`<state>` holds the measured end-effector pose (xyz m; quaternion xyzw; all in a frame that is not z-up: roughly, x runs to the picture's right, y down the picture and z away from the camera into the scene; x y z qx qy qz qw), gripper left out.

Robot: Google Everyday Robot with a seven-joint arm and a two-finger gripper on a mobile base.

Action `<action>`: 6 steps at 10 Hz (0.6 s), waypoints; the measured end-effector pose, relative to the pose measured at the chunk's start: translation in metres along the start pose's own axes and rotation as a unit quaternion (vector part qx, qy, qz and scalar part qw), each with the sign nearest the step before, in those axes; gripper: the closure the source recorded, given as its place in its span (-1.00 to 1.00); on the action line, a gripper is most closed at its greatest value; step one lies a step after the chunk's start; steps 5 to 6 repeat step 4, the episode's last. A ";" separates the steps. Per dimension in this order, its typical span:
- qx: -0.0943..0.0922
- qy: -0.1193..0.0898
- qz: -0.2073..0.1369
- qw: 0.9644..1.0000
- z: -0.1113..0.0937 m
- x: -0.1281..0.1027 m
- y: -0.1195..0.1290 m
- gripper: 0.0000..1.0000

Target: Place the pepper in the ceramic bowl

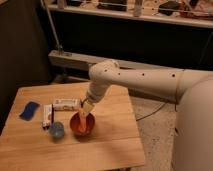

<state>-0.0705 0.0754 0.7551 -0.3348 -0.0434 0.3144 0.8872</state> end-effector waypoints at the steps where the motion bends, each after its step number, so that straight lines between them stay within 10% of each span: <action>1: 0.018 -0.001 0.041 0.999 -0.001 0.003 -0.014 -0.60; 4: 0.051 -0.005 0.150 0.987 -0.004 0.014 -0.048 -0.60; 6: 0.051 -0.005 0.150 0.987 -0.004 0.014 -0.048 -0.60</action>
